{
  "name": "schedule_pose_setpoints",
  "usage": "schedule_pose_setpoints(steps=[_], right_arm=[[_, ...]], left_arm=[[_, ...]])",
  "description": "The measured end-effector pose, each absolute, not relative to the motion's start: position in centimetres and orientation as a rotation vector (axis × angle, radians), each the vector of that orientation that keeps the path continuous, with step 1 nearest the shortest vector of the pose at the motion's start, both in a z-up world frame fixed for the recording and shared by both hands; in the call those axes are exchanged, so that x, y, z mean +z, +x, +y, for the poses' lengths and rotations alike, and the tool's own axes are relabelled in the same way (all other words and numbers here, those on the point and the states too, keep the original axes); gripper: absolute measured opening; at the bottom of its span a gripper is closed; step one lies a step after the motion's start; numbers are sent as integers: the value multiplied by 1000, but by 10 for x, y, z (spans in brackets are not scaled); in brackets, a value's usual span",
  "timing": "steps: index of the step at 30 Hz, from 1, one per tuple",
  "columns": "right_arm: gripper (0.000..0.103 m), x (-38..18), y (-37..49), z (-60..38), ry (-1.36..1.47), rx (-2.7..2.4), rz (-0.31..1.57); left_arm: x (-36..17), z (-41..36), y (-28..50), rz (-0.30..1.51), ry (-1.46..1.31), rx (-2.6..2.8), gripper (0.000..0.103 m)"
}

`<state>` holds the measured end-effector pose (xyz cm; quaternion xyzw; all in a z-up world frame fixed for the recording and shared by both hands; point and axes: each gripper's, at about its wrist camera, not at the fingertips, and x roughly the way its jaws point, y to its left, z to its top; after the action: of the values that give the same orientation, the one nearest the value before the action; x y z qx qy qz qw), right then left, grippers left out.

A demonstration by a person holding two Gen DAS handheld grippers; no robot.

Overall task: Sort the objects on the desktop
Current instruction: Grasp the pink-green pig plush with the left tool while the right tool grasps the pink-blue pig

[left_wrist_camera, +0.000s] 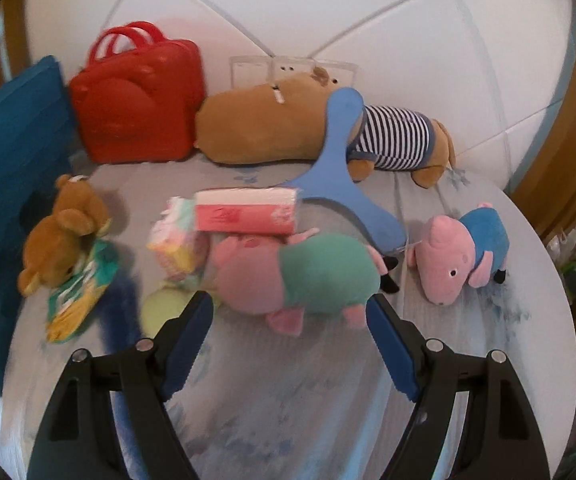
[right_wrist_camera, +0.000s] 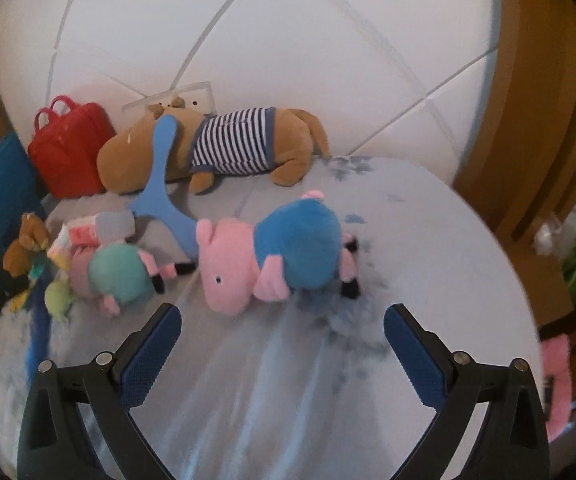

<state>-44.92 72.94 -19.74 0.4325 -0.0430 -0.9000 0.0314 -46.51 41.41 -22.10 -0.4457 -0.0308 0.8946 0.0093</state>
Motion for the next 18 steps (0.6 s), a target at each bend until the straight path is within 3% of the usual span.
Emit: schedule_pose_setpoints(steps=[9,12,16,18], right_arm=[[103,-271,-505,697,1470,-2686,-231],[103,-293,-518,691,1517,-2660,-251],[103,-319,-536,684,1552,-2627,-294],[103,-328,-544,679,1552,-2622,-299]], left_arm=[[-286,461,-527,-74,-1473,2717,79],[-296,471,-536,15,-1442,2754,80],[-307,479,-546,141,-1406,2805,98],[-313,477,-550,157,-1399,2823,101]])
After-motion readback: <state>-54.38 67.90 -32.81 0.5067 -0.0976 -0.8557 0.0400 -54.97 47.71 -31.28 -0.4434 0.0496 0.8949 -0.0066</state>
